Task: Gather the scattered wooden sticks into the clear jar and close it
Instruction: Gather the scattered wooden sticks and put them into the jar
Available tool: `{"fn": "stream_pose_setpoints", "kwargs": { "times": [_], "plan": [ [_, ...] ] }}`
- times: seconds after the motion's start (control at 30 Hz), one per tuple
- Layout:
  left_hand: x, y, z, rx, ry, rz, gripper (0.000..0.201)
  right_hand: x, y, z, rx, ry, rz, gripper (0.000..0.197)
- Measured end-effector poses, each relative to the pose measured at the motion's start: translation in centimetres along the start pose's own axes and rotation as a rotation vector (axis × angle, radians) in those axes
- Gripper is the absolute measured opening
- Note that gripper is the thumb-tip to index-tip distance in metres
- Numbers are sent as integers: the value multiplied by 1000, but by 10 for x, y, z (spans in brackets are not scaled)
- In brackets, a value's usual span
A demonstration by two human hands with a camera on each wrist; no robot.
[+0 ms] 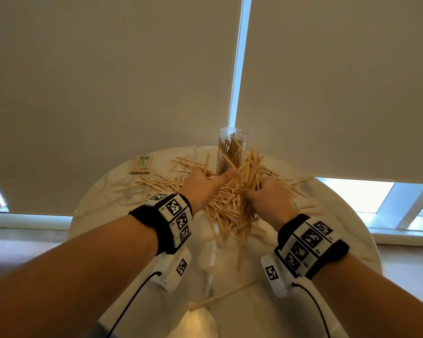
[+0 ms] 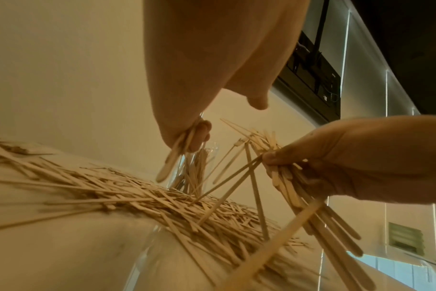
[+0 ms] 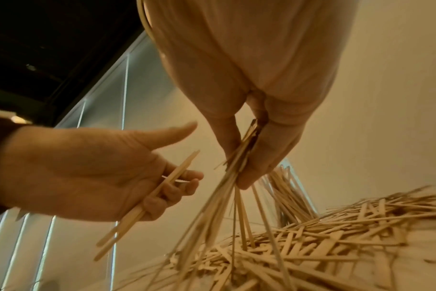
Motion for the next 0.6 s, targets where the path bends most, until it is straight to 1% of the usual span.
{"fn": "stream_pose_setpoints", "kwargs": {
  "times": [0.03, 0.07, 0.1, 0.13, 0.17, 0.23, 0.27, 0.33, 0.37, 0.4, 0.43, 0.5, 0.53, 0.6],
  "plan": [
    [-4, -1, -3, -43, -15, 16, 116, 2, 5, -8, 12, -37, -8, 14],
    [-6, -3, -3, -90, -6, 45, 130, 5, 10, -15, 21, -66, -21, 13],
    [-10, -5, -2, -128, 13, 71, 137, 6, 16, -21, 26, -88, -41, 12],
    [-15, -6, 0, -130, 33, 81, 136, 8, 22, -28, 33, -114, -59, 11],
    [-18, -5, 2, -105, 35, 64, 131, 8, 28, -33, 40, -140, -76, 11],
    [-24, 0, 3, 1, 13, -18, 119, 9, 38, -46, 38, -191, -109, 10],
    [-26, 2, 3, 38, 7, -56, 109, 8, 43, -50, 34, -206, -116, 9],
    [-28, 9, 4, 117, 29, -126, 82, 2, 48, -56, 41, -230, -99, 11],
    [-29, 11, 5, 153, 31, -142, 72, 0, 50, -60, 36, -247, -85, 13],
    [-31, 12, 4, 186, 22, -129, 65, -2, 53, -64, 19, -265, -72, 15],
    [-35, 11, 3, 208, 12, -87, 58, -3, 55, -68, 4, -281, -62, 16],
    [-44, 3, 0, 213, -7, 27, 42, -3, 61, -74, -10, -306, -70, 14],
    [-48, -1, -3, 231, -26, 71, 38, -2, 65, -78, -8, -323, -87, 15],
    [-53, -6, -9, 284, -62, 113, 35, 1, 73, -84, 6, -355, -138, 17]
  ]
}}
Point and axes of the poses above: each hand's wrist, its own x-axis away from the middle knuckle, its own y-axis out of the palm, z = x × y, the point moved 8 cm from there along -x, towards the middle knuckle, and after that the axes turned 14 degrees about z, right-handed, at the moved point
